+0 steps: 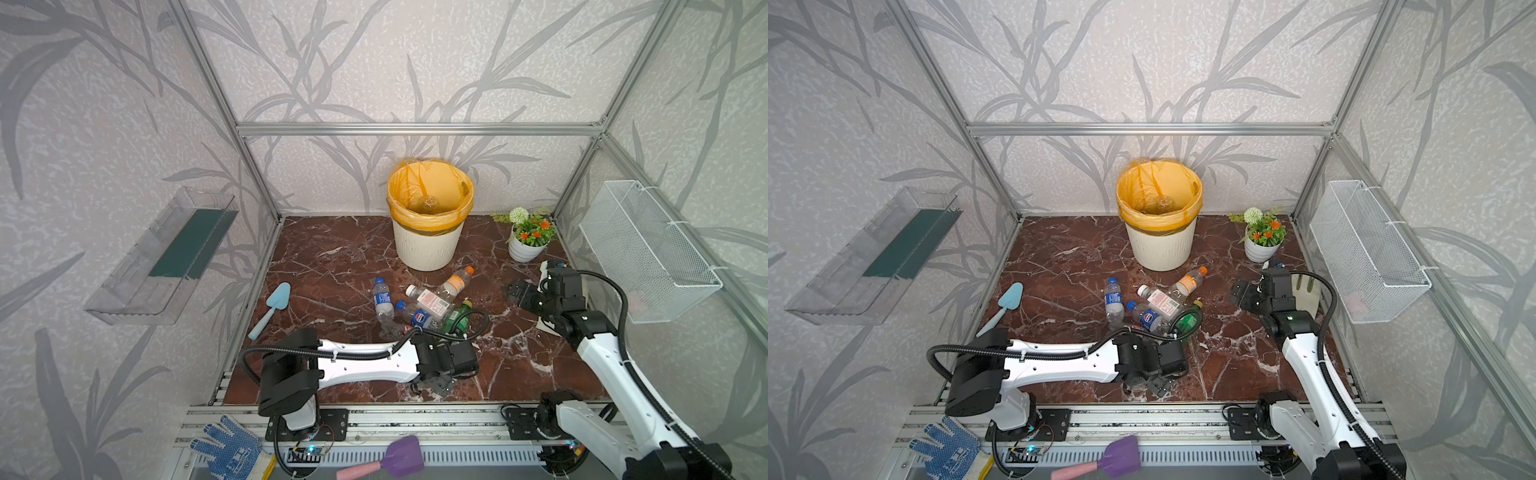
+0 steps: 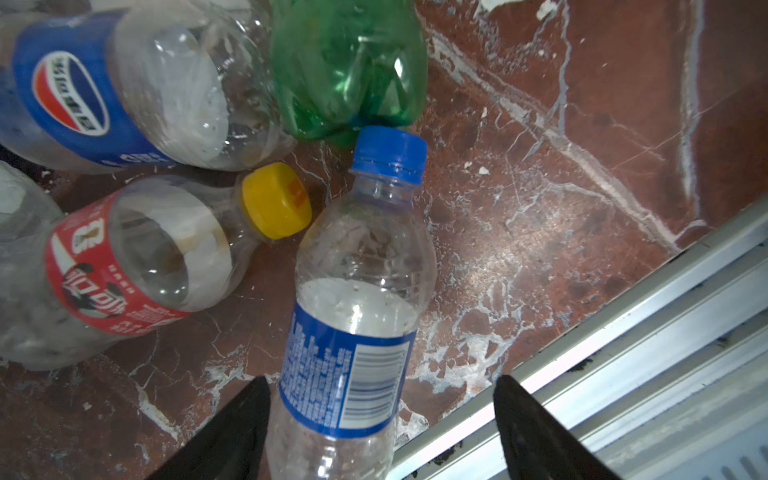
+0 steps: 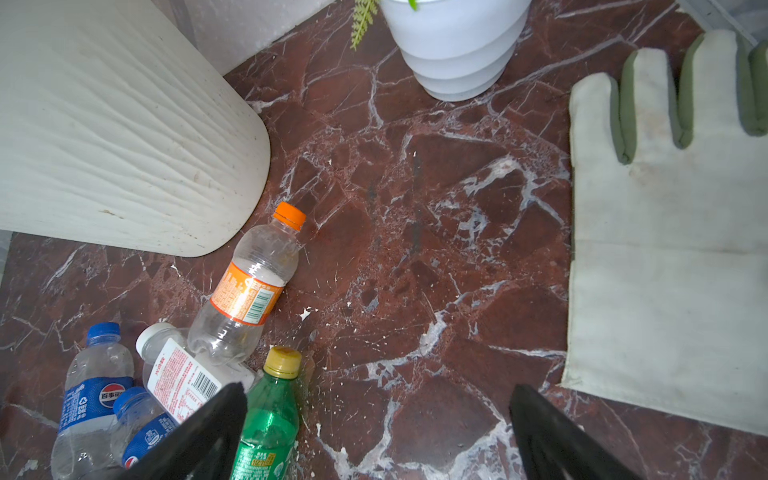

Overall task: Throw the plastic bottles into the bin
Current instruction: 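Withdraw the right gripper while the left gripper grasps a blue-capped water bottle, then lift the blue-capped bottle with the left gripper over the bin and release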

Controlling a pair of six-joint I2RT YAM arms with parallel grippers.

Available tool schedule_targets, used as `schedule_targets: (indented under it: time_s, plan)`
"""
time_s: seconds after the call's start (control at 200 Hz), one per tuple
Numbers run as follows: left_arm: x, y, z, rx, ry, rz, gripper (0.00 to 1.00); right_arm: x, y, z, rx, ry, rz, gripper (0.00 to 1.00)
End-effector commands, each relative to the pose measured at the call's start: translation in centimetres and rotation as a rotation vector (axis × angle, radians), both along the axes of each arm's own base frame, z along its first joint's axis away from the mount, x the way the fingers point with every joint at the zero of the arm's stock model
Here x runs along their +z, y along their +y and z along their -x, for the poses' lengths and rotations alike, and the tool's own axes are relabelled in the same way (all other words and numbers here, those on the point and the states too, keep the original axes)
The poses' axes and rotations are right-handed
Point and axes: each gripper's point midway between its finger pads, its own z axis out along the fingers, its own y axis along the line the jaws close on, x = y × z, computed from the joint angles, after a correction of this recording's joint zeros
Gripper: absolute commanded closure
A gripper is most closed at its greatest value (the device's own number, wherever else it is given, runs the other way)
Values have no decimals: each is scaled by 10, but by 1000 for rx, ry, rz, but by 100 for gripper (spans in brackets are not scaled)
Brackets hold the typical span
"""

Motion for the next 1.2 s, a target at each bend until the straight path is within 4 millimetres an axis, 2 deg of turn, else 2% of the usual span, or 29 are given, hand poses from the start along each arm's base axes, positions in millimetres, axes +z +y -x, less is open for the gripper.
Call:
schedule_targets:
  time_s: [0.0,0.35,0.525,0.735,0.855,0.95,1.055,1.135,1.195]
  plan:
    - [-2,-4,-4,-36,3,-30,19,0,5,0,8,6,-36,1]
    - [-22,-9,0,-74,47,-80,39,-2,6,1,15,16,-40,1]
    - [-28,-8,3,-85,63,-101,38,-5,8,1,22,22,-47,1]
    - [-33,-5,4,-84,75,-118,31,-5,8,0,24,23,-52,1]
    - [-32,-6,3,-82,70,-114,33,-7,8,0,22,29,-54,1]
    - [-28,-8,1,-81,57,-103,43,-7,8,1,22,29,-53,1]
    - [-14,-13,-5,-80,18,-76,51,-8,8,1,23,31,-54,1]
    - [8,-18,-15,-71,-53,-38,53,-7,7,1,22,30,-54,1]
    - [38,-24,-26,-68,-132,17,54,-6,8,1,23,27,-55,1]
